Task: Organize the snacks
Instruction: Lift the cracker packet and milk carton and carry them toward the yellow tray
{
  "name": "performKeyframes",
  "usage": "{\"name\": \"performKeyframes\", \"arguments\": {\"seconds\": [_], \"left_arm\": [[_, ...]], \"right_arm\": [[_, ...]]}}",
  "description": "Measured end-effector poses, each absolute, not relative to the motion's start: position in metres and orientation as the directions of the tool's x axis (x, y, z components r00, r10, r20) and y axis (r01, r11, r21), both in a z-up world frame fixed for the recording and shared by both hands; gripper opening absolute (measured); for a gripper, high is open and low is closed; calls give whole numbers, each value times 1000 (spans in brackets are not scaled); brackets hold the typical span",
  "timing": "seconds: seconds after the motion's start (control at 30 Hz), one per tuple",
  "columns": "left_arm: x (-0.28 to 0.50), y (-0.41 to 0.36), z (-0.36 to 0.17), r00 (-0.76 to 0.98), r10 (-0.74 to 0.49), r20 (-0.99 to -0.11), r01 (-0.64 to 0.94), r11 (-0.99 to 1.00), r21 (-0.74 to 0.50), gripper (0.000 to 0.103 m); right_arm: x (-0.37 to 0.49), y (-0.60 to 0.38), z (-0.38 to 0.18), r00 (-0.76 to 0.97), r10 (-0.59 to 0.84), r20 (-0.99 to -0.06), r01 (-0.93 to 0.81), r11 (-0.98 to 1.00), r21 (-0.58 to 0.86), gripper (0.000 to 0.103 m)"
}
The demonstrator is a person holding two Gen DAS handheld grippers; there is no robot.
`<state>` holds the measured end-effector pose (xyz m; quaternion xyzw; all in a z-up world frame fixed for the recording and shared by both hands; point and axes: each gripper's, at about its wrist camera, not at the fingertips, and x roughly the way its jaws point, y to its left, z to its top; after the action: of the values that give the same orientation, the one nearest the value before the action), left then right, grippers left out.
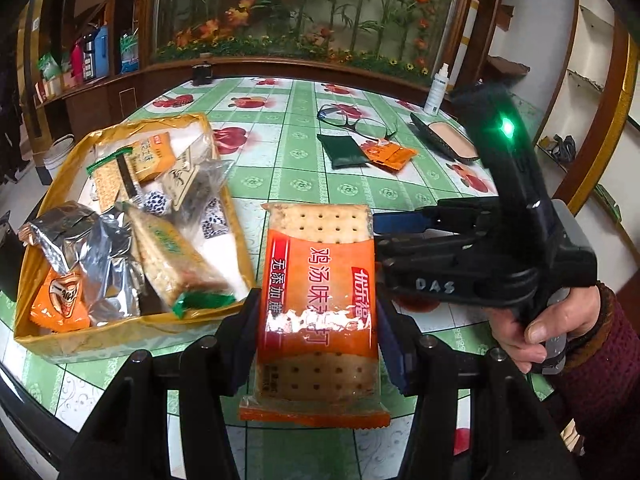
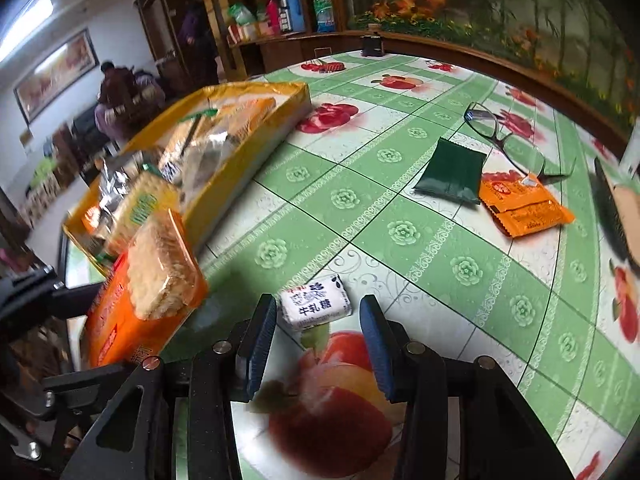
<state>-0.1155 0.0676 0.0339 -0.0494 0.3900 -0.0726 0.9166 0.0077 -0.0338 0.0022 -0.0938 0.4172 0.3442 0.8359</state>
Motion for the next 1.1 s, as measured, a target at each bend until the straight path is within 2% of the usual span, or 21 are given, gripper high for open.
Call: {"name": "performKeyframes", "arguments": {"seconds": [0.2, 0.23, 0.37, 0.67, 1.1], "left_arm": [[-112, 64, 30, 680, -164, -714, 78, 985, -152, 53], [-111, 65, 29, 678, -167, -716, 76, 985, -157, 53], [-111, 62, 28, 679, -156, -718, 74, 987, -144, 53], [-104, 54, 34, 698, -109, -708, 70, 994, -84, 53], [-104, 49, 39, 721, -35, -692, 58, 998, 9, 53]], "right_arm": [[6, -27, -2, 458, 488, -743, -675, 734, 66, 47], [6, -25, -2, 463, 484, -743, -676, 735, 58, 37], [3, -25, -1, 476, 466, -746, -669, 742, 36, 36], [25, -59, 12, 468, 519, -715, -549, 805, 225, 36], [21, -63, 22, 475, 555, -683, -552, 793, 260, 36]]}}
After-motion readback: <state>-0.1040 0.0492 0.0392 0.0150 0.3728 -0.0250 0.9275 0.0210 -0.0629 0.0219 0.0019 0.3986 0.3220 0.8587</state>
